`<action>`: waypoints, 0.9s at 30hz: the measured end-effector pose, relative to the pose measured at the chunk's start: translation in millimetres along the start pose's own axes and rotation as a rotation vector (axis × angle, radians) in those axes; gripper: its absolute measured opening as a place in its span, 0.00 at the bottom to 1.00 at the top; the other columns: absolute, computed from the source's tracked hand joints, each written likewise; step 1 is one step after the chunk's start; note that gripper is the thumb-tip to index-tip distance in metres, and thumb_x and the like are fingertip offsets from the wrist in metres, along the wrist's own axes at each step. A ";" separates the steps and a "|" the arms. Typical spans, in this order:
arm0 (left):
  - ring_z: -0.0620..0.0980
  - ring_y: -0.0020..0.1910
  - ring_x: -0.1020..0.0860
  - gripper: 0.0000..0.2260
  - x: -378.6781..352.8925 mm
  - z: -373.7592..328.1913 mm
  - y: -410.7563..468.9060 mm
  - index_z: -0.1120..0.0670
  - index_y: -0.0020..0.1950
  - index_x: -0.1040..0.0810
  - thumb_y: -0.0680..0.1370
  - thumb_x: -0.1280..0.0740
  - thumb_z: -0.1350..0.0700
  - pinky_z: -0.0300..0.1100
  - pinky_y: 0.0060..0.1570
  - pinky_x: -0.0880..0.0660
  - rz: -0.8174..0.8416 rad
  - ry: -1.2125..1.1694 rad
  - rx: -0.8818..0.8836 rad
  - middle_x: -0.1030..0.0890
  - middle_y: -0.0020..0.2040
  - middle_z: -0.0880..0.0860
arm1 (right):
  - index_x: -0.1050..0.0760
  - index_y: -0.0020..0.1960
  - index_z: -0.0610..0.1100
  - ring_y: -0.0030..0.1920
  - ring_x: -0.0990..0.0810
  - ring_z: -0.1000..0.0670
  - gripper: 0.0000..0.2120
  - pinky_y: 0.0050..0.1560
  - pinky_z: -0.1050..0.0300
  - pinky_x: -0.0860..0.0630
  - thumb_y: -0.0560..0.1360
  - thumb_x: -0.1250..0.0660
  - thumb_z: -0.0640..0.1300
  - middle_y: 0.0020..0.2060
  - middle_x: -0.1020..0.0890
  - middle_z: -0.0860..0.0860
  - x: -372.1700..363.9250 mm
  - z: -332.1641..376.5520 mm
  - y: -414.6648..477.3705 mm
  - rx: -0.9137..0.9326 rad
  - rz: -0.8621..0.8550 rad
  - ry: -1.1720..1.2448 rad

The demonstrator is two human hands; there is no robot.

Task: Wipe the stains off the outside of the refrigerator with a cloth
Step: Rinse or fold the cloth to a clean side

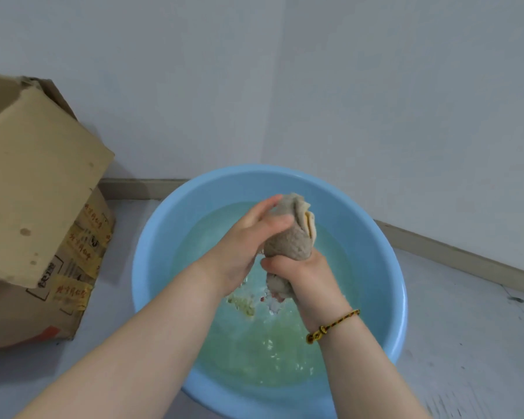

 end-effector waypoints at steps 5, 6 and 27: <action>0.43 0.51 0.24 0.16 -11.7 -61.4 -19.5 0.48 0.50 0.22 0.68 0.36 0.41 0.45 0.61 0.34 0.001 -0.011 0.221 0.19 0.50 0.43 | 0.26 0.44 0.43 0.31 0.23 0.54 0.12 0.28 0.63 0.29 0.60 0.33 0.40 0.30 0.22 0.53 6.4 83.9 -8.7 0.001 0.144 0.015; 0.44 0.48 0.24 0.17 -19.3 -75.5 -23.5 0.48 0.48 0.22 0.66 0.39 0.41 0.45 0.59 0.33 -0.007 -0.016 0.240 0.19 0.47 0.44 | 0.26 0.46 0.43 0.31 0.23 0.56 0.13 0.30 0.64 0.28 0.61 0.32 0.40 0.29 0.21 0.55 4.2 97.7 -13.1 0.014 0.163 0.006; 0.46 0.35 0.20 0.14 -186.2 -486.6 -138.6 0.57 0.45 0.28 0.63 0.28 0.64 0.39 0.34 0.22 0.101 -0.103 -0.010 0.19 0.35 0.50 | 0.29 0.36 0.41 0.36 0.27 0.50 0.09 0.40 0.59 0.27 0.73 0.32 0.40 0.30 0.25 0.50 13.8 499.7 -266.6 0.325 -0.476 -0.111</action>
Point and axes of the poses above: each hand's wrist, its own y-axis towards the middle knuckle, its own x-axis out of the back of the hand, z = x × y, the point moved 3 cm from there along y, towards the middle knuckle
